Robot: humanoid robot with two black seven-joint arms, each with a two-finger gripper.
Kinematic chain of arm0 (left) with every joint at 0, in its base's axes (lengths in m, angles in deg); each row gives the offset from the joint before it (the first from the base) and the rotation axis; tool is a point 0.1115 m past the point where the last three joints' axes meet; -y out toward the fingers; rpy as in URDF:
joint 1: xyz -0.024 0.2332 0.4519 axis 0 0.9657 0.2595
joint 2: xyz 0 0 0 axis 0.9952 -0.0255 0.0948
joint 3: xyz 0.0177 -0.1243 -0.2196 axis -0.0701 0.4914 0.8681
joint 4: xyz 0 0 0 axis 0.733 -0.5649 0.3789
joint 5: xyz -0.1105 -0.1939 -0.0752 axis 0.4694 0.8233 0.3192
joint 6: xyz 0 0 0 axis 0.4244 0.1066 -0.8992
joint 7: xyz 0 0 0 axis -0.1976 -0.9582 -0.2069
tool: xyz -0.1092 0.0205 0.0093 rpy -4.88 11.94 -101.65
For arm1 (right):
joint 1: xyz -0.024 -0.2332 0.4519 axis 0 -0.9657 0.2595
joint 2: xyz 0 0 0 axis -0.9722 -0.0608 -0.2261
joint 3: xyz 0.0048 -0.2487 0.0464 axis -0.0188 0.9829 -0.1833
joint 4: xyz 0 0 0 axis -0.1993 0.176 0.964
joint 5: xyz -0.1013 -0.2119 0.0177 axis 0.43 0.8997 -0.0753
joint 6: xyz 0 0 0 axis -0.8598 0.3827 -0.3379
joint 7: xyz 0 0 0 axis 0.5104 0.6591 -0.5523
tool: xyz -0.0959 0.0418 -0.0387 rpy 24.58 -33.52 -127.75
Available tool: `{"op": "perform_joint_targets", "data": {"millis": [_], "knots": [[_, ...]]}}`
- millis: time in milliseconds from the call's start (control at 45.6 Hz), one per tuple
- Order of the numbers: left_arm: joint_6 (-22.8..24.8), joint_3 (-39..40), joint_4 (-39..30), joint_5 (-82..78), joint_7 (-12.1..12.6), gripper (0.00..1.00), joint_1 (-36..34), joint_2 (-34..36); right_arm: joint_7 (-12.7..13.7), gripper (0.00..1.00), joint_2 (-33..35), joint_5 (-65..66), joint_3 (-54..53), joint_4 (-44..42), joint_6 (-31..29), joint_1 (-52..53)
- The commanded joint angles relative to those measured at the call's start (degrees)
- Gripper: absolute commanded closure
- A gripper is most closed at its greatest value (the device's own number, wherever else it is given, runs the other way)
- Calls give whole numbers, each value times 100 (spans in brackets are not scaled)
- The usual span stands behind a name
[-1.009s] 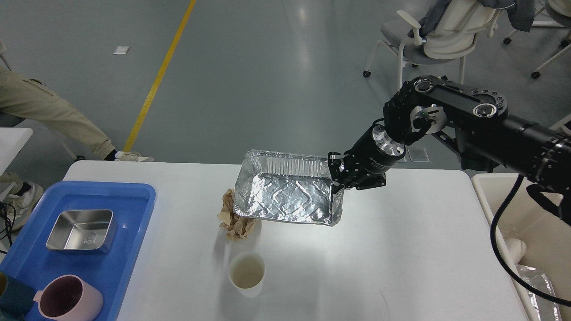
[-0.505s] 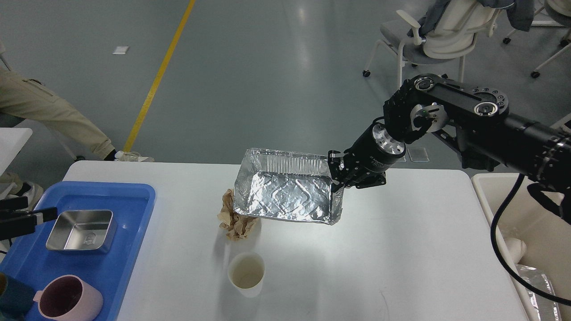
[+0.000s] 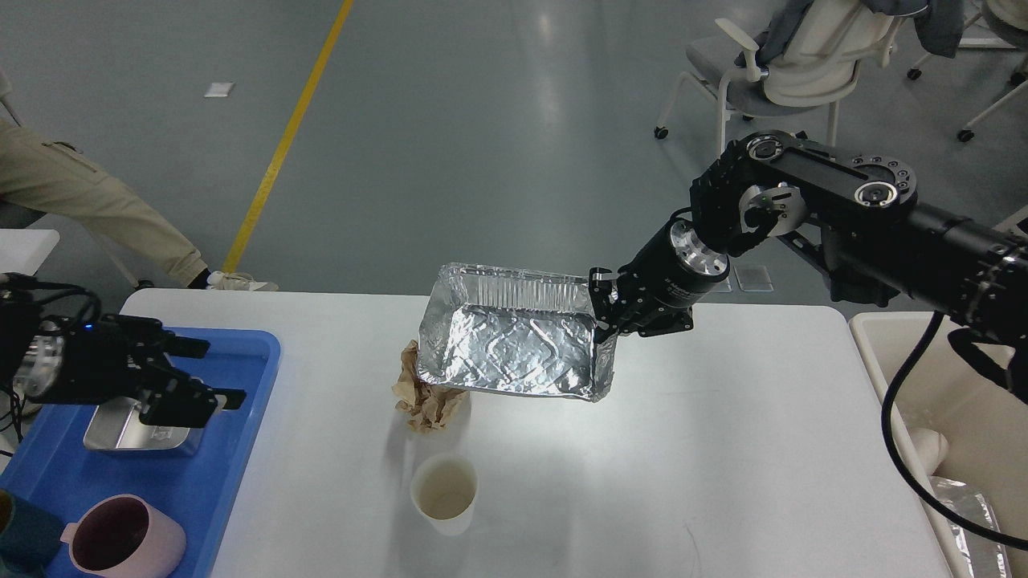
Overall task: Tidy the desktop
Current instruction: 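Hold the foil tray aloft and reach the left gripper toward the paper cup, then grasp the white paper cup with the left gripper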
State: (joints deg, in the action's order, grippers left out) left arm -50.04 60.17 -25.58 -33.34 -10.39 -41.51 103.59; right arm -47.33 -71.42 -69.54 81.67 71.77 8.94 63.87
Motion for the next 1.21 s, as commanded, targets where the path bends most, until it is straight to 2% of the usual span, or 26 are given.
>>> {"op": "perform_joint_targets", "data": {"millis": [0,132,285,373,593,746,1185], "knots": [[20,-1119,-10,-2,8,3,-1058,-678,1,100,-1,0,0,1,-2,2],[28,-2234,-1,-20,26,3,-2051,-1433,1,100,-1,0,-35,1,7,2],[37,-2940,8,-20,69,3,-2519,-2102,1,100,8,0,-44,1,16,11],[37,-3081,8,-81,166,3,-2519,-2401,1,100,8,0,-44,1,24,11],[46,-3336,60,-257,210,3,-2387,-2841,1,100,17,0,-44,1,24,2],[55,-3371,87,-319,280,3,-2255,-2885,1,100,17,0,-44,-8,24,-7],[28,-3292,385,-371,281,3,-2071,-3070,1,100,105,0,-44,10,24,-24]]}}
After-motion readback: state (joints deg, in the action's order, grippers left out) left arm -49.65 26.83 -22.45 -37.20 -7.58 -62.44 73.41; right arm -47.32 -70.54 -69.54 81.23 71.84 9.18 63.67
